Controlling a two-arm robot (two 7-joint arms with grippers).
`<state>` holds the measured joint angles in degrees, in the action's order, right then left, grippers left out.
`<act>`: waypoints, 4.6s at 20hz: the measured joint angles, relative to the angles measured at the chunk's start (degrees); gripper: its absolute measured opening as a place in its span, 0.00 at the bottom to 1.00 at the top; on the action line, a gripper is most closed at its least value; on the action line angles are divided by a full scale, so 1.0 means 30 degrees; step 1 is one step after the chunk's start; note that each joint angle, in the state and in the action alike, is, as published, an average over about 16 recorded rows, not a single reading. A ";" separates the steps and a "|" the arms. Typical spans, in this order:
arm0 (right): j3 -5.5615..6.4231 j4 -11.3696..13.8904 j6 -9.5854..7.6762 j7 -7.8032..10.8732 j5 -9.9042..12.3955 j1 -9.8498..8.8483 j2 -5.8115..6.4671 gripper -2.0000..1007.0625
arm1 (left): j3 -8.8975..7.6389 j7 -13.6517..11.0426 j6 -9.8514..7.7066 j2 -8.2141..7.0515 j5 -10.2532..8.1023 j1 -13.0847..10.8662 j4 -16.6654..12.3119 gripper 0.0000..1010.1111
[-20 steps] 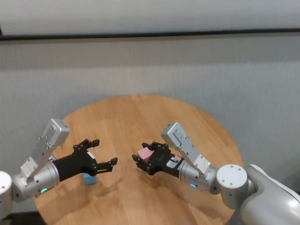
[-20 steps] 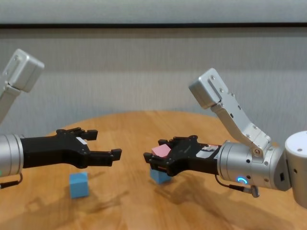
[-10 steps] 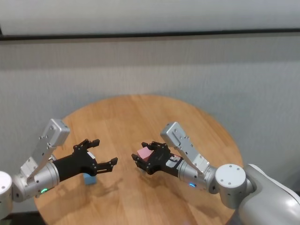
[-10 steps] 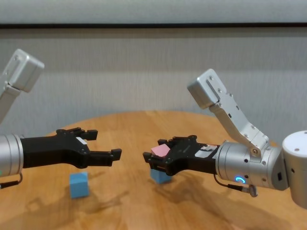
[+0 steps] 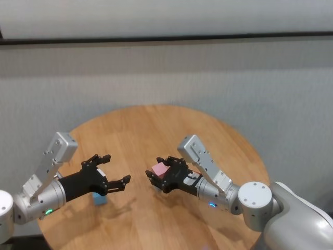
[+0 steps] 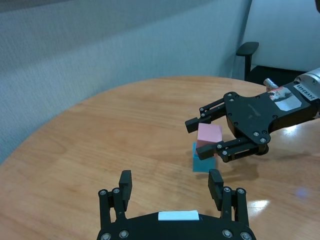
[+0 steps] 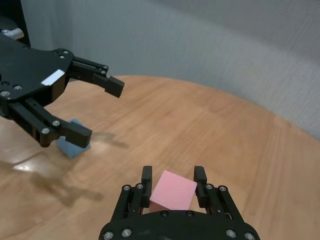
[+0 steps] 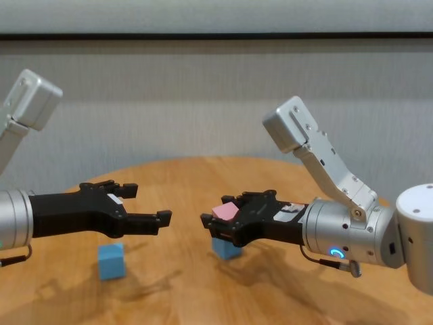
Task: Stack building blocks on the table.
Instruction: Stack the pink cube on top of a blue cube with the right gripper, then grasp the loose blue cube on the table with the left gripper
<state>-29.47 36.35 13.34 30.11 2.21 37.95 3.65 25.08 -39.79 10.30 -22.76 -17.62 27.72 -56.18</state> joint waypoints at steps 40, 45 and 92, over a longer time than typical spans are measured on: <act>0.1571 0.5011 -0.0892 -0.1188 0.0705 -0.1421 0.1496 0.98 | 0.0000 0.0000 0.0000 0.0000 0.0000 0.0000 0.0000 0.99; 0.2302 0.7444 -0.1466 -0.1774 0.1061 -0.2380 0.2641 1.00 | 0.0000 0.0000 0.0000 0.0000 0.0000 0.0000 0.0000 0.99; 0.3095 0.9378 -0.1926 -0.2312 0.1213 -0.3538 0.4081 1.00 | 0.1153 -0.3907 0.2023 -0.0846 -0.0439 0.1750 0.4870 0.99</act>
<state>-20.18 64.48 7.56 23.17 5.85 27.33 15.90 28.54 -51.51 16.37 -25.30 -18.94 32.97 -41.57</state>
